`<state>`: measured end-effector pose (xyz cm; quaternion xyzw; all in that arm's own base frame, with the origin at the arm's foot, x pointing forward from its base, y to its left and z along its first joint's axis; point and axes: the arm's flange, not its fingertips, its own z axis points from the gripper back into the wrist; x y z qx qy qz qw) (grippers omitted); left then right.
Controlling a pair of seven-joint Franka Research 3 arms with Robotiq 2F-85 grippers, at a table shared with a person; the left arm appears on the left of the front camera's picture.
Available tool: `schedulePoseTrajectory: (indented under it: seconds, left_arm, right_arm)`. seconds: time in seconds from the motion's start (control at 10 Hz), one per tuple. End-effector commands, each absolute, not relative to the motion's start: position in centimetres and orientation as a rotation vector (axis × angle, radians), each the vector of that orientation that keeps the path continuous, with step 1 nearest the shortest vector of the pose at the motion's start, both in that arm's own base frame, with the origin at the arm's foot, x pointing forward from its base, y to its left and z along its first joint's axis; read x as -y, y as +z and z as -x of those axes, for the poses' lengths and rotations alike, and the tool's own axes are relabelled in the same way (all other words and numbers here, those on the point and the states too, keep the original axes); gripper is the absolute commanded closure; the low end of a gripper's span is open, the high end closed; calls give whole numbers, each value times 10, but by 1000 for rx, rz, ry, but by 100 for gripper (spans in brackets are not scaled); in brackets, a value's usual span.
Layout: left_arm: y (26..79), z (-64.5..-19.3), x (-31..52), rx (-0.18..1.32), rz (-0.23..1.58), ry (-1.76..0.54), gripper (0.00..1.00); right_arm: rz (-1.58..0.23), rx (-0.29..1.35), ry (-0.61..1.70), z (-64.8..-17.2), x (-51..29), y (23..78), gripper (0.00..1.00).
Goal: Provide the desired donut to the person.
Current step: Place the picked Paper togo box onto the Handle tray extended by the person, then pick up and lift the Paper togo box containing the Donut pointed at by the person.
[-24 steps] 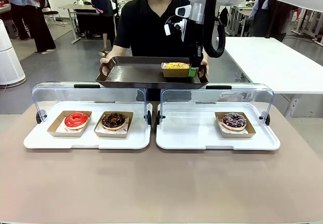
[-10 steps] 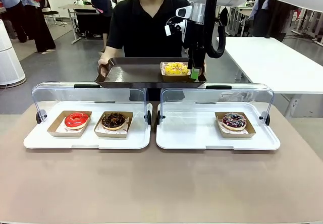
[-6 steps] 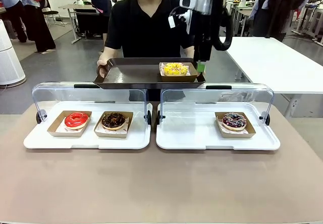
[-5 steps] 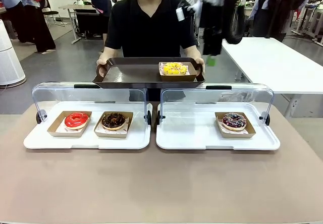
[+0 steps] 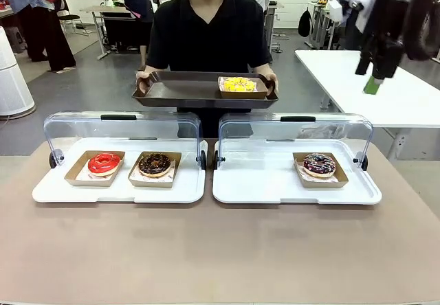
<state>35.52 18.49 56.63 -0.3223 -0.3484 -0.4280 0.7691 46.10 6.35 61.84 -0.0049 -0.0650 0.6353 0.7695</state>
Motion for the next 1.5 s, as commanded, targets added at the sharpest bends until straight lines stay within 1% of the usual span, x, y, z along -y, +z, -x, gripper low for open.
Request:
schedulePoseTrajectory:
  seconds: [0.0, 0.3, 0.4, 1.4]
  left_arm:
    - [567, -354, -184, 769, 708, -930, 0]
    - [567, -354, -184, 769, 708, -930, 0]
    - [567, -354, -184, 769, 708, -930, 0]
    - [567, -354, -184, 769, 708, -930, 0]
  right_arm:
    - [-46, 207, 1363, -446, -48, 588, 0]
    - [-65, 215, 1318, -441, -35, 571, 0]
    - [-50, 166, 1319, -447, -32, 578, 0]
    - [-50, 166, 1319, -447, -32, 578, 0]
